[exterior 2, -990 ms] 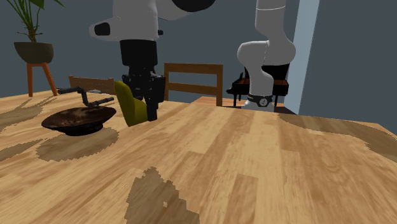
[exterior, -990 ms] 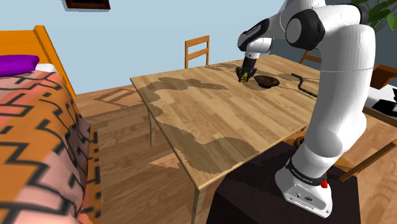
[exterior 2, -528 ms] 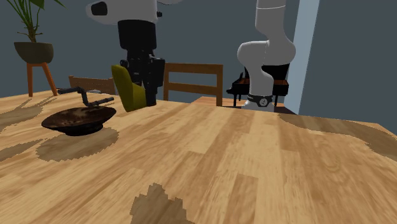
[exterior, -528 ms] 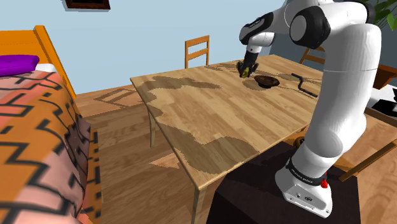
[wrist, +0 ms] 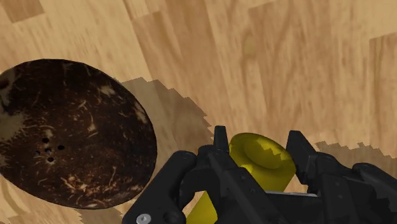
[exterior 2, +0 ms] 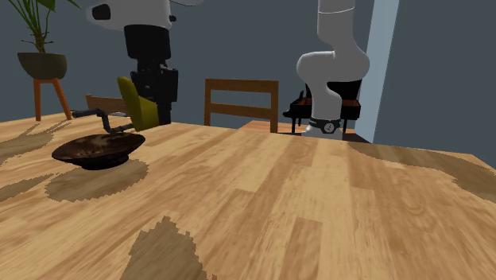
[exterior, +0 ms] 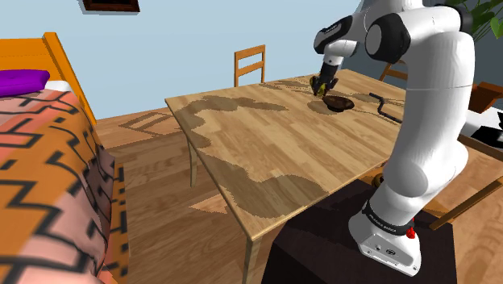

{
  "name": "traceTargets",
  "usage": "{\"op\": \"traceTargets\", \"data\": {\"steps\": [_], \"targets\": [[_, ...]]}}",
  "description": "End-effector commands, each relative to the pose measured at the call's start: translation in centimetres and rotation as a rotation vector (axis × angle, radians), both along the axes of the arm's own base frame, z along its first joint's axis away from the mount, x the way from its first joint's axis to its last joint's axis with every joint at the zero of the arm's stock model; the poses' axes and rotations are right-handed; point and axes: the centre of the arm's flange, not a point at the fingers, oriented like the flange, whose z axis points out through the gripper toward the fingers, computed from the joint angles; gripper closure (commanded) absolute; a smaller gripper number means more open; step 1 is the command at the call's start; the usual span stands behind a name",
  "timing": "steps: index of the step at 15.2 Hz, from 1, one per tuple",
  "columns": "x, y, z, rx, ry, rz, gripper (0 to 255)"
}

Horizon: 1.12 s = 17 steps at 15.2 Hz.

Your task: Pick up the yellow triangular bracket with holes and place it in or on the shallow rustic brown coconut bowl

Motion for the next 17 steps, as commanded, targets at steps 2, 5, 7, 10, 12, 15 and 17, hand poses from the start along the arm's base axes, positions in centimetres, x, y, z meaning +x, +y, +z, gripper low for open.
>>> {"op": "traceTargets", "data": {"steps": [2,5,7,10,12,15,17], "targets": [[-1.7,-3.6,-0.3,0.000,0.000,0.001,255],[-3.6,-7.1,-0.7,0.000,0.000,0.001,255],[-4.9,-9.4,-1.0,0.000,0.000,0.001,255],[-6.8,-12.8,-1.5,0.000,0.000,0.001,255],[-8.0,-15.1,-1.8,0.000,0.000,0.001,255],[-8.6,-16.2,-3.0,0.000,0.000,0.001,255],[-8.6,-16.2,-4.1,0.000,0.000,0.001,255]]}}
